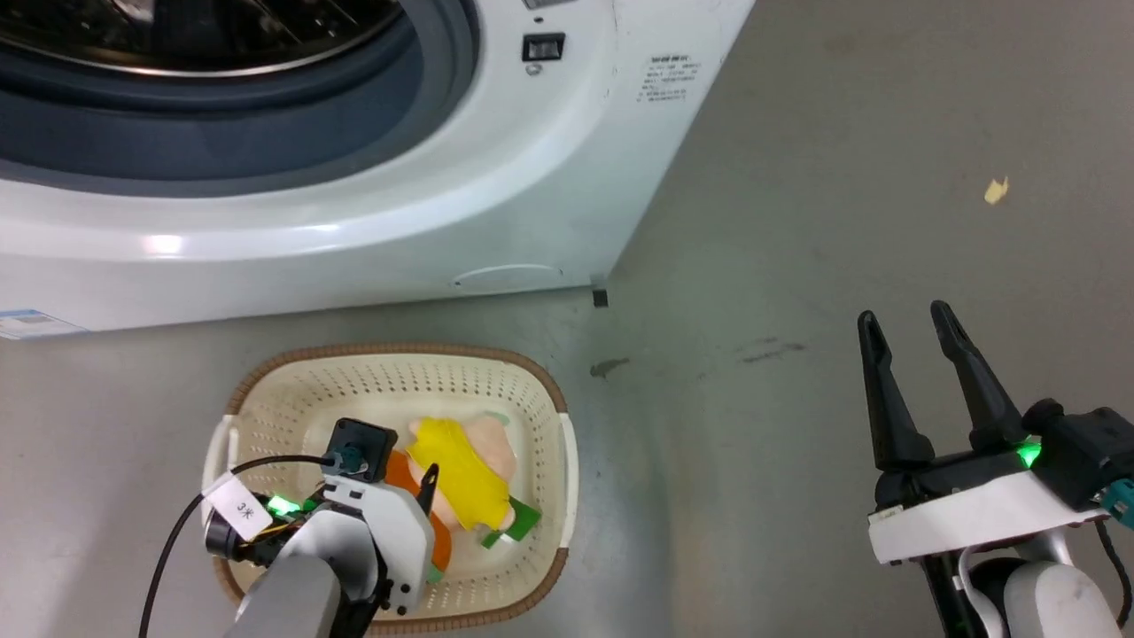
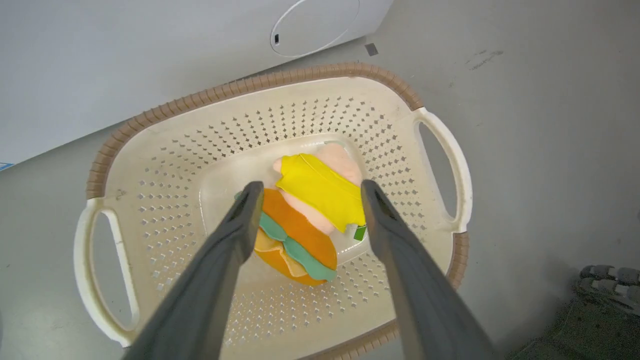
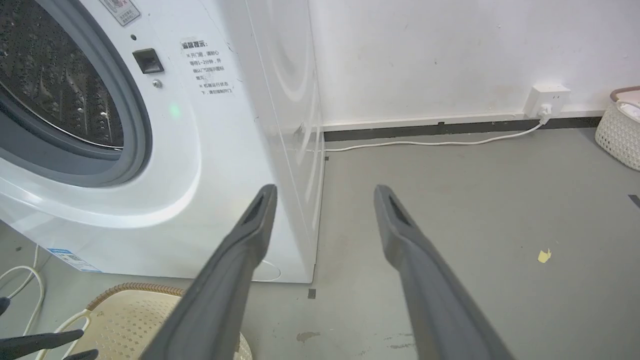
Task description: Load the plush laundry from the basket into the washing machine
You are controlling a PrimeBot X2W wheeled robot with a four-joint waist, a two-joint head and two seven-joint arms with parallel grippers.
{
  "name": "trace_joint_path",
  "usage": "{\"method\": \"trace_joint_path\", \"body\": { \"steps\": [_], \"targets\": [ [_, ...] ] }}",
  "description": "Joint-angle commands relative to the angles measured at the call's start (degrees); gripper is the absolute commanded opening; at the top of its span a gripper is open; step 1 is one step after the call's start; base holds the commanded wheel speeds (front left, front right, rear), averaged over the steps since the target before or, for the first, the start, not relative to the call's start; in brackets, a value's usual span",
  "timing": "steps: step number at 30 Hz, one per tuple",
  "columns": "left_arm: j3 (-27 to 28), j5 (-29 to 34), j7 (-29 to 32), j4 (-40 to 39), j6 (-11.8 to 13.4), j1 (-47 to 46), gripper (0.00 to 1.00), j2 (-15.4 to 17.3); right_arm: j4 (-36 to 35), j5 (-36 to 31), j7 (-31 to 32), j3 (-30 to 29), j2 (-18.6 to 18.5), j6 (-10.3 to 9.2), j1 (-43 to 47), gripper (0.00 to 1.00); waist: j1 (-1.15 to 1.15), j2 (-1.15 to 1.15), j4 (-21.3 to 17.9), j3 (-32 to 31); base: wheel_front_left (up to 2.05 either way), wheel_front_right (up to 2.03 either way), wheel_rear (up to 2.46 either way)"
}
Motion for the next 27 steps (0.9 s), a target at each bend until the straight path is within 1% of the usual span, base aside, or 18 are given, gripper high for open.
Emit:
{"method": "trace_joint_path", "body": {
  "steps": [1, 4, 5, 12, 16, 19, 23, 27],
  "targets": [
    [-0.69, -0.51, 0.47, 1.02, -0.50, -1.44, 1.00, 0.70, -0.47, 0.66, -0.57, 0.00, -0.02, -0.02, -1.41, 1.00, -0.01, 0.00, -0.59, 0.95, 0.00, 0.00, 0.00],
    [-2.39, -1.66, 1.90, 2.68, -0.68, -2.58, 1.00, 1.84, -0.83, 1.49, -0.92, -0.08, -0.02, -0.02, -1.75, 1.00, -0.01, 0.00, -1.18, 2.44, 0.00, 0.00, 0.00],
    [-3.91, -1.82, 2.65, 3.67, -0.81, -3.38, 1.00, 2.63, -0.78, 2.05, -1.16, 0.00, -0.03, -0.02, -1.87, 1.00, -0.01, 0.00, -1.56, 3.44, 0.00, 0.00, 0.00],
    [-6.63, -3.43, 4.54, 7.05, -1.17, -6.15, 1.00, 4.13, -1.27, 3.60, -1.88, 0.02, -0.03, -0.02, -2.47, 1.00, -0.01, 0.00, -2.61, 6.43, 0.00, 0.00, 0.00],
    [-7.98, -4.12, 5.30, 9.26, -1.21, -8.55, 1.00, 4.60, -1.44, 5.59, -2.35, 0.33, -0.03, -0.02, -2.85, 1.00, -0.01, 0.00, -3.25, 8.57, 0.00, 0.00, 0.00],
    [-9.60, -3.80, 5.71, 10.70, -1.00, -10.78, 1.00, 5.29, -1.67, 6.20, -2.71, 0.36, -0.03, -0.02, -3.32, 1.00, -0.01, 0.00, -3.71, 10.25, 0.00, 0.00, 0.00],
    [-13.46, -1.05, 4.87, 12.28, -0.05, -14.09, 1.00, 7.04, -1.96, 7.23, -3.19, 0.32, -0.03, -0.03, -4.12, 1.00, -0.01, 0.00, -4.40, 12.48, 0.00, 0.00, 0.00],
    [-15.21, -1.18, 4.70, 14.77, 0.41, -16.82, 1.00, 7.45, -2.31, 8.20, -3.67, 0.09, -0.03, -0.03, -4.84, 1.00, -0.01, 0.00, -4.98, 14.64, 0.00, 0.00, 0.00]
  ]
}}
